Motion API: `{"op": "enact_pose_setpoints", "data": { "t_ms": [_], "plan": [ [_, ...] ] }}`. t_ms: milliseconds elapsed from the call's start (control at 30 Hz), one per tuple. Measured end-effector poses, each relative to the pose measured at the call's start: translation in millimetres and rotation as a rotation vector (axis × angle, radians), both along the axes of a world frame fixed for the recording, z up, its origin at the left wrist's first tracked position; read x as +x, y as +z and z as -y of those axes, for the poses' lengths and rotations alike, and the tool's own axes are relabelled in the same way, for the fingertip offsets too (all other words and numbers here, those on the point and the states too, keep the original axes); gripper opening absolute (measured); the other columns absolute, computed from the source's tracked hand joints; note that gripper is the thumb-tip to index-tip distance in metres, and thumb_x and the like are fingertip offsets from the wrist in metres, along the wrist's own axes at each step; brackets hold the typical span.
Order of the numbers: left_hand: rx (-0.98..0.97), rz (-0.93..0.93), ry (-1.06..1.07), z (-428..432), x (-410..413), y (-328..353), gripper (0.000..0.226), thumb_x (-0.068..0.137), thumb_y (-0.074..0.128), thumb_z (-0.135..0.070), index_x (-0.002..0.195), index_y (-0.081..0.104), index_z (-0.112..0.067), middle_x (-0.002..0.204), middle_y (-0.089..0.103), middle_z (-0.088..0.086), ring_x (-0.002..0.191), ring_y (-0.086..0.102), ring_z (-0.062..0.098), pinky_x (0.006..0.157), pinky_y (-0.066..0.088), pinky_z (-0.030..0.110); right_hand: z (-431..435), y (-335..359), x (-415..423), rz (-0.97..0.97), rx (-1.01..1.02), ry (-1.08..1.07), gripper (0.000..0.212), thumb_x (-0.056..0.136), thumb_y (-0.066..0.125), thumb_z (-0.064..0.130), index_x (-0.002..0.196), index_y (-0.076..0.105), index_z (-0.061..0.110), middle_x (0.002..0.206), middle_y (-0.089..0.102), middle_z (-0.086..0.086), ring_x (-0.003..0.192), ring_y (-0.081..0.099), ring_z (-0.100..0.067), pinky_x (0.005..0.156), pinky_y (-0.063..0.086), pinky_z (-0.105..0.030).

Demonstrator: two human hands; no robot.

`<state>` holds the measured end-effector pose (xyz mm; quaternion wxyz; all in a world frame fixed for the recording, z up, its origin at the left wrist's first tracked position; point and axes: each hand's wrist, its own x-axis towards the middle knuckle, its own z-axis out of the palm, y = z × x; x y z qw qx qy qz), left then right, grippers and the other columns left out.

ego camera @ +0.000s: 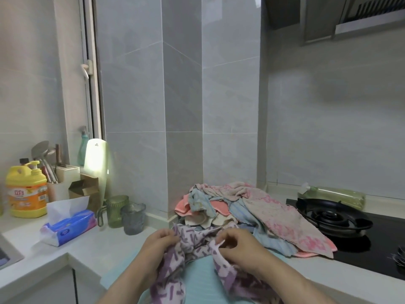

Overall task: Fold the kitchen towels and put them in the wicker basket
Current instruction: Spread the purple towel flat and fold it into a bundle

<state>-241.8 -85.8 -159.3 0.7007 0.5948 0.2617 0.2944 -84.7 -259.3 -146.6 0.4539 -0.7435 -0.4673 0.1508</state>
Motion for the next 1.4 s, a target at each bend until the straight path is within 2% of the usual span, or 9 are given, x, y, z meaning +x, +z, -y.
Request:
{"op": "enact_pose_setpoints", "data": {
  "t_ms": [167, 300, 400, 567, 967, 1067, 1200, 1300, 1400],
  "plan": [
    [-0.018, 0.043, -0.024, 4, 4, -5, 0.008, 0.079, 0.061, 0.009, 0.079, 0.061, 0.001, 0.069, 0.060, 0.021, 0.050, 0.056, 0.023, 0.045, 0.047, 0.023, -19, -12, 0, 0.447, 0.062, -0.080, 0.034, 0.086, 0.061, 0.035, 0.057, 0.044, 0.027, 0.102, 0.049, 0.016, 0.100, 0.041, 0.004, 0.081, 0.034, -0.014],
    [-0.108, 0.112, -0.056, 10, 13, -19, 0.014, 0.080, 0.053, 0.017, 0.084, 0.058, 0.004, 0.073, 0.064, 0.024, 0.055, 0.063, 0.027, 0.050, 0.055, 0.028, -36, -11, -7, 0.261, 0.065, -0.055, 0.021, 0.090, 0.053, 0.017, 0.075, 0.052, 0.031, 0.078, 0.058, 0.011, 0.071, 0.051, 0.000, 0.069, 0.041, -0.015],
    [-0.127, 0.148, -0.059, 8, 17, -32, 0.016, 0.080, 0.052, 0.019, 0.089, 0.063, 0.012, 0.083, 0.067, 0.031, 0.065, 0.067, 0.031, 0.060, 0.058, 0.033, -49, -18, -3, 0.210, 0.033, 0.016, 0.053, 0.083, 0.043, -0.001, 0.066, 0.063, 0.046, 0.086, 0.066, 0.017, 0.086, 0.059, 0.004, 0.085, 0.046, -0.018],
    [-0.114, 0.209, -0.004, -3, 20, -44, 0.015, 0.059, 0.067, 0.011, 0.071, 0.073, 0.003, 0.078, 0.067, 0.030, 0.064, 0.066, 0.031, 0.067, 0.053, 0.036, -64, -24, 0, -0.054, 0.059, 0.062, 0.034, 0.084, 0.050, 0.001, 0.063, 0.065, 0.023, 0.056, 0.057, 0.011, 0.047, 0.046, -0.001, 0.052, 0.036, -0.019],
    [-0.129, 0.254, 0.047, -12, 23, -53, 0.018, 0.086, 0.052, 0.017, 0.088, 0.069, 0.011, 0.076, 0.068, 0.029, 0.057, 0.067, 0.028, 0.052, 0.058, 0.030, -67, -48, 11, -0.227, 0.130, 0.227, 0.017, 0.092, 0.066, 0.019, 0.074, 0.068, 0.018, 0.068, 0.064, 0.016, 0.069, 0.056, 0.004, 0.070, 0.041, -0.013],
    [-0.147, 0.239, 0.056, -10, 22, -50, 0.017, 0.088, 0.049, 0.016, 0.087, 0.066, 0.011, 0.068, 0.066, 0.027, 0.049, 0.065, 0.027, 0.043, 0.054, 0.029, -65, -45, 14, -0.340, 0.075, 0.347, 0.019, 0.073, 0.062, 0.030, 0.079, 0.076, 0.019, 0.083, 0.071, 0.008, 0.084, 0.062, -0.007, 0.080, 0.043, -0.021],
    [-0.126, 0.194, 0.071, -11, 21, -52, 0.018, 0.087, 0.054, 0.015, 0.082, 0.070, 0.009, 0.070, 0.067, 0.025, 0.052, 0.063, 0.026, 0.046, 0.054, 0.026, -61, -45, 15, -0.222, 0.022, 0.373, 0.003, 0.070, 0.071, 0.031, 0.070, 0.069, 0.030, 0.074, 0.060, 0.012, 0.071, 0.053, -0.003, 0.071, 0.039, -0.019],
    [-0.103, 0.209, 0.045, -6, 19, -48, 0.016, 0.072, 0.069, 0.009, 0.084, 0.077, 0.001, 0.082, 0.071, 0.028, 0.063, 0.067, 0.028, 0.054, 0.056, 0.027, -69, -43, 10, -0.236, 0.194, 0.255, 0.008, 0.072, 0.071, 0.024, 0.065, 0.066, 0.025, 0.063, 0.057, 0.013, 0.061, 0.049, -0.001, 0.062, 0.038, -0.014],
    [-0.103, 0.257, 0.006, -1, 18, -44, 0.025, 0.083, 0.059, 0.014, 0.083, 0.078, -0.001, 0.082, 0.072, 0.027, 0.062, 0.070, 0.026, 0.051, 0.055, 0.026, -85, -37, -1, -0.236, 0.319, 0.163, 0.010, 0.073, 0.072, 0.025, 0.068, 0.065, 0.019, 0.064, 0.059, 0.009, 0.062, 0.052, -0.003, 0.061, 0.042, -0.015]
  ]
}}
